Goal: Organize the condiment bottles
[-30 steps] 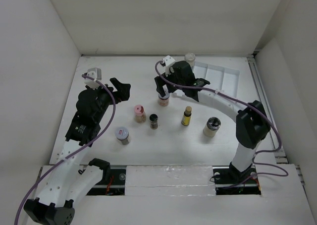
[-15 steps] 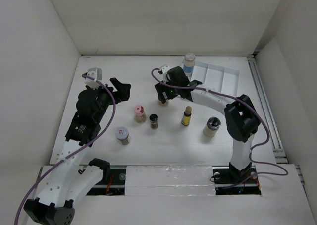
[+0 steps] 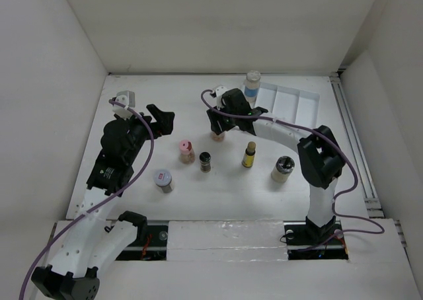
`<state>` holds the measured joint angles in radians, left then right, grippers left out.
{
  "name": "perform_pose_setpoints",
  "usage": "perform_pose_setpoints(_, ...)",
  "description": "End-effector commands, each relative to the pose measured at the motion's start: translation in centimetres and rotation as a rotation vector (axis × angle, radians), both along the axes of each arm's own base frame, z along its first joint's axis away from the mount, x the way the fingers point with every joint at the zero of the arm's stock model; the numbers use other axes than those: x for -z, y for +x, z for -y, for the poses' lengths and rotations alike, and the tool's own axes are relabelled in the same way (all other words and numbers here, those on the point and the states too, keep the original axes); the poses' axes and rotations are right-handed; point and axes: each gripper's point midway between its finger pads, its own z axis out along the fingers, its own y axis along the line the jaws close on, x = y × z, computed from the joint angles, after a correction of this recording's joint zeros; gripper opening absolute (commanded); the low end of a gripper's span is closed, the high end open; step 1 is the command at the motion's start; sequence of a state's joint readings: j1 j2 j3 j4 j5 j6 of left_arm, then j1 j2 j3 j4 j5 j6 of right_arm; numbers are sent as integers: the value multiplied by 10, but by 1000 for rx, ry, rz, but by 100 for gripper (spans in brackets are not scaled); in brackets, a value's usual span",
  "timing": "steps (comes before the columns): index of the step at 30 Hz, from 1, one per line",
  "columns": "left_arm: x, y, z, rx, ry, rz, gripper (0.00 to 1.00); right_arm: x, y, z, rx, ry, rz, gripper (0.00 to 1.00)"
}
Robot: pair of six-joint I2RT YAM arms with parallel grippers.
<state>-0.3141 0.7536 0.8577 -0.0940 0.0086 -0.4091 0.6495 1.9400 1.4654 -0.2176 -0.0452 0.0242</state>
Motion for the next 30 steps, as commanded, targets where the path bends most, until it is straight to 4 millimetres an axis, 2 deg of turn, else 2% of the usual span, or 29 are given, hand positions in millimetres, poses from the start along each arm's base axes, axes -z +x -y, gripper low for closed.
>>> perform_pose_setpoints(1,-12,-2,3,16,-18,48,87,-74,21,-10,28,119,165,55)
perform_pose_setpoints(5,-12,-2,3,16,-18,48,87,-117,25,9,57,172,233,55)
perform_pose_setpoints(6,-12,-2,3,16,-18,48,87,-140,24,10,61,213,275,55)
perform_pose_setpoints(7,-12,-2,3,16,-18,48,87,-142,33,28,111,200,287,55)
perform_pose_setpoints(8,-12,-2,3,16,-18,48,87,-149,36,33,123,210,304,55)
perform_pose_setpoints(15,-12,-2,4,25,-19,48,87,-147,65,83,232,192,317,55)
perform_pose_setpoints(16,-12,0,5,25,-19,48,87,-136,70,87,243,180,301,55)
perform_pose_setpoints(18,-12,0,5,25,-19,48,87,-131,81,95,257,181,298,55)
perform_pose_setpoints(20,-12,0,5,25,-19,48,87,-118,90,98,269,167,280,55)
perform_pose_setpoints(22,-12,0,5,25,-19,48,87,-121,100,98,270,178,293,55)
perform_pose_setpoints(23,-12,0,5,25,-19,48,87,-108,102,97,270,166,272,55)
perform_pose_setpoints(24,-12,0,5,25,-19,48,87,-109,107,101,281,166,275,55)
perform_pose_setpoints(26,-12,0,5,25,-19,48,87,-100,112,103,282,161,260,55)
perform_pose_setpoints(27,-12,0,5,25,-19,48,87,-102,113,101,273,172,269,55)
perform_pose_setpoints(30,-9,2,6,25,-16,39,87,-94,117,97,265,175,264,56)
